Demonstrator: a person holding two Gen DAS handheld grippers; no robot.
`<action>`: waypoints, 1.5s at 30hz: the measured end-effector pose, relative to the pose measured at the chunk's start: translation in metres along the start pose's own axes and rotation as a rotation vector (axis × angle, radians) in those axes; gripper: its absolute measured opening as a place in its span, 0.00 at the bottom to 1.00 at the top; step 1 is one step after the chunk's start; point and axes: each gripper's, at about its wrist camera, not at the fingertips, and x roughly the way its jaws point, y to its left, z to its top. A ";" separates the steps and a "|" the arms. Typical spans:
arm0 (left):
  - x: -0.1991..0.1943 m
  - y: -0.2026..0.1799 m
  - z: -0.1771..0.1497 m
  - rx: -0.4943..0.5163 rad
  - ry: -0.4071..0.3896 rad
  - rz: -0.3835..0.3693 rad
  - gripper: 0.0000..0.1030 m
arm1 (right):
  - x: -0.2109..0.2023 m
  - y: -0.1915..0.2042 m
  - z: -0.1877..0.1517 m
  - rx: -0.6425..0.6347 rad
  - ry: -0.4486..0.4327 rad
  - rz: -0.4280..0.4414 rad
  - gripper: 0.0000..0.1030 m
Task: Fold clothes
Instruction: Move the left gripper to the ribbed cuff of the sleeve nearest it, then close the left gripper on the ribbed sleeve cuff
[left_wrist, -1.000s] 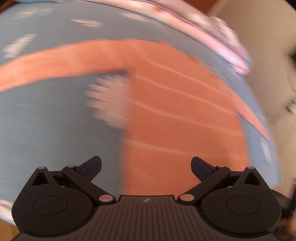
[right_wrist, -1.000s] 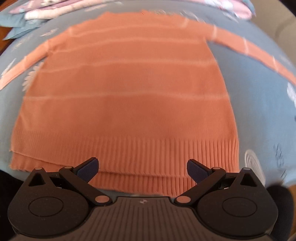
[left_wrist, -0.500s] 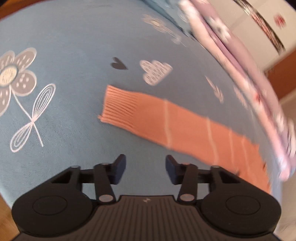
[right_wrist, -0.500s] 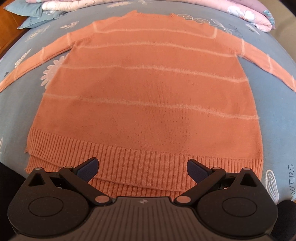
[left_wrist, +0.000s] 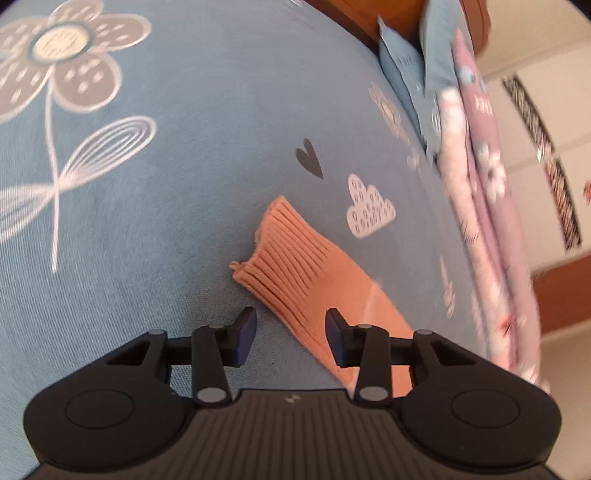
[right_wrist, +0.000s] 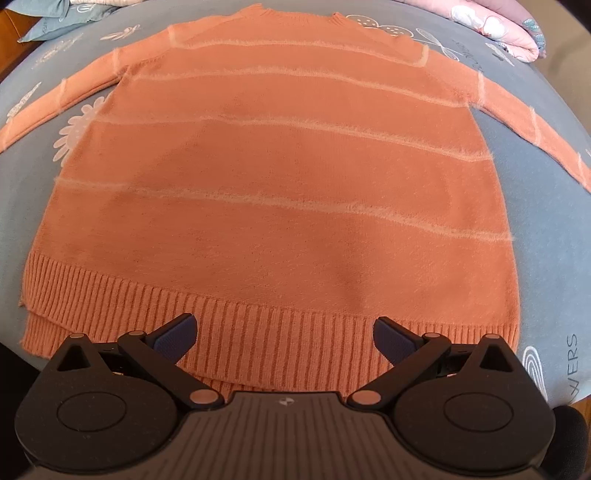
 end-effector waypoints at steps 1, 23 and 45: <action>0.001 0.003 -0.002 -0.026 -0.024 -0.015 0.38 | 0.001 0.001 0.001 -0.005 0.002 -0.003 1.00; 0.019 0.028 -0.011 -0.192 -0.231 -0.215 0.41 | 0.006 0.020 0.014 -0.063 0.008 0.007 1.00; 0.013 0.037 -0.033 -0.200 -0.276 -0.205 0.08 | 0.013 0.017 0.013 -0.061 0.032 -0.002 1.00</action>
